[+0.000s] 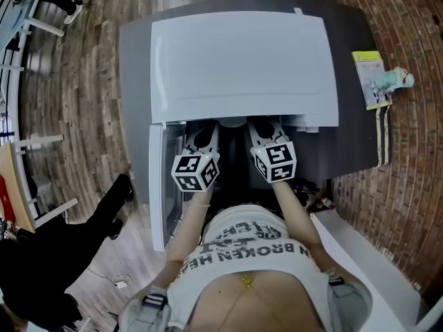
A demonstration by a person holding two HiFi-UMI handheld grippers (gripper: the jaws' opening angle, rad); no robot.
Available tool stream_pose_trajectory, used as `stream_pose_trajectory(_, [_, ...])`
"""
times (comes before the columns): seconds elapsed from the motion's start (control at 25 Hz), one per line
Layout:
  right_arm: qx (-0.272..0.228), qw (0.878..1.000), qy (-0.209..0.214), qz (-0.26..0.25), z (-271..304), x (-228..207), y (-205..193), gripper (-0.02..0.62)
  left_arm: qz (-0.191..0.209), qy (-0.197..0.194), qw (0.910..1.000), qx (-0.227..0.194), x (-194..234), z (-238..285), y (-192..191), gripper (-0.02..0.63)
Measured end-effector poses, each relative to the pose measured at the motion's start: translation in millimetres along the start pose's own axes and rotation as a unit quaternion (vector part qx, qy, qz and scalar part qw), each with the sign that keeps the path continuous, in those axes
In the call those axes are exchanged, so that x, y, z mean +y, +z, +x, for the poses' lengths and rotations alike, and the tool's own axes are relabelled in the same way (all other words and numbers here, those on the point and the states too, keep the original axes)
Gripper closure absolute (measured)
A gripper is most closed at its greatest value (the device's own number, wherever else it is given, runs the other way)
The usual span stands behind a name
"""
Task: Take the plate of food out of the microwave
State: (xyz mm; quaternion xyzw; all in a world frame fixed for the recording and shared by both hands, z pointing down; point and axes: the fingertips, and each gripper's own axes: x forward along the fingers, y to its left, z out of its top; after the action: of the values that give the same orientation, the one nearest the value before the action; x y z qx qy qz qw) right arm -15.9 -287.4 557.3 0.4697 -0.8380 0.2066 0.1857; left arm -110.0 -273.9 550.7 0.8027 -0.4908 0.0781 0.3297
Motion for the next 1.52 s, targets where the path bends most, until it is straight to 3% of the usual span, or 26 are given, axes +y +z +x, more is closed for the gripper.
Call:
stream_pose_trajectory(0.48, [0.032,0.999,-0.024,0.016,20.5,-18.5,-27.4,0.586,-0.036,0.029,0.9986,0.026,28.2,17.7,-24.6,0.600])
stream_pose_trajectory(0.72, [0.024,0.997,-0.055,0.055,25.5,-30.3,-30.4,0.582,-0.105,0.043,0.9933,0.022,44.4,24.0,-29.7,0.579])
stream_pose_trajectory(0.8, [0.022,0.995,-0.061,0.077,26.6,-30.9,-32.8,0.536,-0.127,0.048,0.9905,0.018,49.7,25.1,-31.6,0.544])
stream_pose_trajectory(0.96, [0.015,0.986,-0.080,0.148,29.0,-34.1,-39.3,0.438,-0.161,0.053,0.9853,0.016,57.4,28.8,-35.2,0.492])
stream_pose_trajectory(1.2, [-0.003,0.957,-0.084,0.279,33.4,-46.5,-47.4,0.433,-0.185,0.044,0.9817,0.011,61.4,37.1,-37.1,0.485])
stream_pose_trajectory(1.52, [-0.003,0.946,-0.075,0.314,40.5,-50.0,-50.2,0.434,-0.233,0.026,0.9719,-0.022,68.7,48.4,-31.6,0.485])
